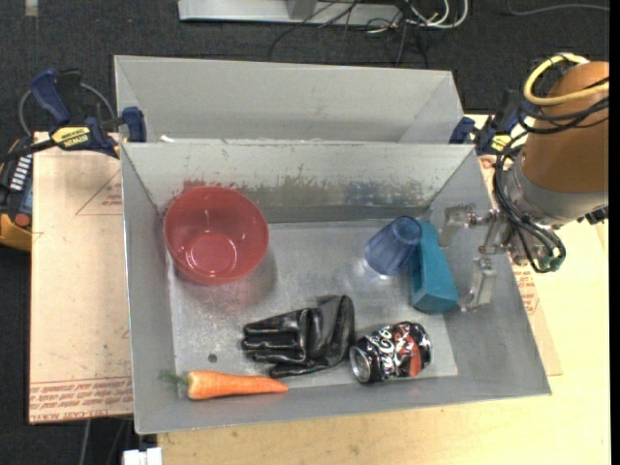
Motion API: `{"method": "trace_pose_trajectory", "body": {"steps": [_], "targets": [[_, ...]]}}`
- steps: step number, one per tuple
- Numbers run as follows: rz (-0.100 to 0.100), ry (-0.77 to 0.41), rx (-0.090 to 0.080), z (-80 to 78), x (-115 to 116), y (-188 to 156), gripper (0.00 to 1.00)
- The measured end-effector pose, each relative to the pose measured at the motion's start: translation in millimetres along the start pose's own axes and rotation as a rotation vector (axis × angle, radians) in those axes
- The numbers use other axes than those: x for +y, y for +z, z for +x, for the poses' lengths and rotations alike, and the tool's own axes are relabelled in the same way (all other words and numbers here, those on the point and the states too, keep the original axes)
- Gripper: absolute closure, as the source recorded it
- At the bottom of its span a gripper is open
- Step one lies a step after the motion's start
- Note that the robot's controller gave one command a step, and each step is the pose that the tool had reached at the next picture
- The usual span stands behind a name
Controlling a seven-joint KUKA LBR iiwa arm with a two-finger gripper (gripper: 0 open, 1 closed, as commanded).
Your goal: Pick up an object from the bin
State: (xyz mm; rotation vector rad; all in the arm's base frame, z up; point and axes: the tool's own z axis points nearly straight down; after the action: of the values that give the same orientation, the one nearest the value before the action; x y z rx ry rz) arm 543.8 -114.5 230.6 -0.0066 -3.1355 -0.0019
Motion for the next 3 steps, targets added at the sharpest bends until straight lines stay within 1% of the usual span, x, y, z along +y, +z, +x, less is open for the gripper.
{"method": "trace_pose_trajectory", "body": {"steps": [1, 2, 3], "targets": [[0.001, -0.005, -0.008, -1.6, 0.8, -4.4, 0.00], [0.000, -0.223, -0.006, 39.4, 23.4, 101.4, 0.00], [0.002, -0.439, -0.008, 53.0, 26.2, 78.9, 0.00]]}}
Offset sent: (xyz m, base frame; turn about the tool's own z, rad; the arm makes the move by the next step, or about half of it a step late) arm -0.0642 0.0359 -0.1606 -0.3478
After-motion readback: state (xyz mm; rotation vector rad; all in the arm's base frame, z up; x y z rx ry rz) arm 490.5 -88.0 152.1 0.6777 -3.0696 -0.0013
